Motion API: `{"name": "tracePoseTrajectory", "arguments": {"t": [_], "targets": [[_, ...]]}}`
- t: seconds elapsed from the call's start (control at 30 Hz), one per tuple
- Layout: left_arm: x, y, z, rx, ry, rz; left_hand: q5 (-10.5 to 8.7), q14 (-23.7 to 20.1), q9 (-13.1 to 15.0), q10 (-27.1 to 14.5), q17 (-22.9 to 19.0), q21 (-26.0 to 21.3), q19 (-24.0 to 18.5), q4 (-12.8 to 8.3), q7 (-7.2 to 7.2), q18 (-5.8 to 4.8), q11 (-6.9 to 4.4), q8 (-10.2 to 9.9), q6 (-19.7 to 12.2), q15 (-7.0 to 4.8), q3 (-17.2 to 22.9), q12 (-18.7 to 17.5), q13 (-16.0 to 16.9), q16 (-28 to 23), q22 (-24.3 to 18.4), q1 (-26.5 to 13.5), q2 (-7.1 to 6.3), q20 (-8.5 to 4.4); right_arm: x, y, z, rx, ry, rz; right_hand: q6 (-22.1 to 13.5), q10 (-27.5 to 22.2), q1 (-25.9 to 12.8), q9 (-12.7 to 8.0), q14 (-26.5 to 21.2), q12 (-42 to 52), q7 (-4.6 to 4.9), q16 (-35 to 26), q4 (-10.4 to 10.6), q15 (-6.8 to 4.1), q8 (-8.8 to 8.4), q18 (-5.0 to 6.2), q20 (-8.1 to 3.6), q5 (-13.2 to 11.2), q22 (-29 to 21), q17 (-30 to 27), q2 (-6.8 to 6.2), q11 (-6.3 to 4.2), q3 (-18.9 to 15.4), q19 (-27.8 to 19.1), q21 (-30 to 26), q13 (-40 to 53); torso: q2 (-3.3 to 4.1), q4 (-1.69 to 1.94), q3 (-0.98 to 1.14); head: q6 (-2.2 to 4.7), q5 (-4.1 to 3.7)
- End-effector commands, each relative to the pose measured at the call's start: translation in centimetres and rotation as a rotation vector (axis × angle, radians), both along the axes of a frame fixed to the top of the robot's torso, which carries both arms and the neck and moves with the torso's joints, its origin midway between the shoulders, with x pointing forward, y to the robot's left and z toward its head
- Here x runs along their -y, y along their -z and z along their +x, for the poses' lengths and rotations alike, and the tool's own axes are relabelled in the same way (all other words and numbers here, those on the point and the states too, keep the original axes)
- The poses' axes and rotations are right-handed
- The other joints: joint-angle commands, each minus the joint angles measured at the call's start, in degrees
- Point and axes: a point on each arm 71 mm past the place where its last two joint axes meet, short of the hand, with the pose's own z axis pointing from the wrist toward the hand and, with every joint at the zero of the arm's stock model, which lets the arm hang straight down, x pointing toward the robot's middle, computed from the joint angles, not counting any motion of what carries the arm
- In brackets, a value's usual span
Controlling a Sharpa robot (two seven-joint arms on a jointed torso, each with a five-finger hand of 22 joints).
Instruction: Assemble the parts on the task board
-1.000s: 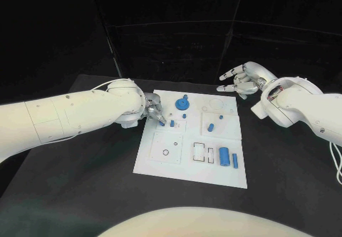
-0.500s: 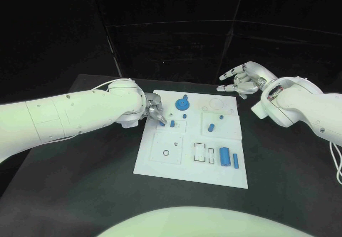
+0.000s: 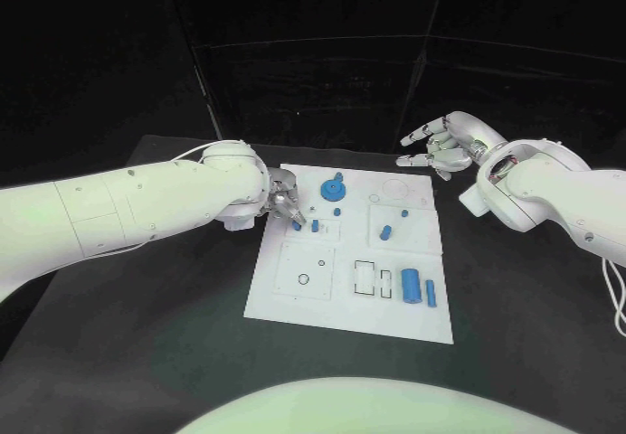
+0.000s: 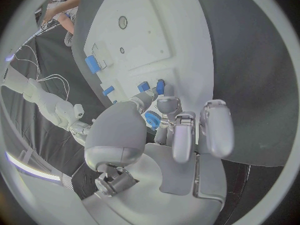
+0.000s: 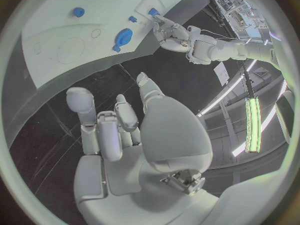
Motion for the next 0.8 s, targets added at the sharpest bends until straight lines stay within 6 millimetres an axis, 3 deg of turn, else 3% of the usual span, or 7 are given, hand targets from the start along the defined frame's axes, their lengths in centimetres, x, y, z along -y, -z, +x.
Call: {"name": "tracePoseTrajectory", "arguments": {"t": [0.03,0.37,0.8], "targets": [[-0.07,0.75,-0.28,-0.051,0.019,0.032,-0.09,5.95,0.19,0.50,15.09,0.44,1.33,-4.35,-0.60,0.03,-0.32,0.46,0.37,-0.49,4.68,0.03,-0.17,0.18,0.19,-1.03,0.00,-0.42,-0.12,-0.16,-0.02,0.007,-0.010,0.001,0.30,0.31,0.21,-0.06,3.88,0.30,-0.07,-0.29,0.09,-0.43,0.35,0.45,-0.02,0.35,-0.03,5.12,0.21,0.06,-0.15,-0.26,-0.25,0.07,-0.01,-0.01,-0.02,-0.05,-0.02],[-0.02,0.83,-0.18,-0.060,0.022,0.039,-0.82,5.95,0.65,0.82,15.09,0.86,1.48,-2.44,-1.16,-0.09,-0.73,1.00,0.90,-0.79,1.84,-0.33,-0.92,0.18,0.79,-3.09,-1.02,-0.64,-0.09,-0.17,-0.03,0.007,-0.010,0.001,0.30,0.31,0.21,-0.06,3.88,0.30,-0.07,-0.29,0.09,-0.43,0.35,0.45,-0.02,0.35,-0.03,5.12,0.21,0.06,-0.15,-0.26,-0.25,0.07,-0.01,0.02,-0.05,-0.20,-0.21],[-0.31,0.75,0.10,-0.039,0.000,0.029,-1.48,5.95,0.88,0.90,15.09,1.39,1.69,1.86,-1.46,-0.25,-0.99,1.10,1.91,-1.05,-5.49,-0.77,-1.99,0.18,1.61,-7.23,-2.48,-0.91,-0.06,-0.18,-0.01,0.010,-0.008,0.001,0.30,0.19,0.30,-0.06,3.86,0.16,-0.08,-0.36,0.14,-0.45,0.40,0.47,-0.04,0.36,-0.17,4.99,0.23,0.05,-0.23,-0.28,-0.34,-0.18,0.01,0.03,-0.04,-0.31,-0.30]]}}
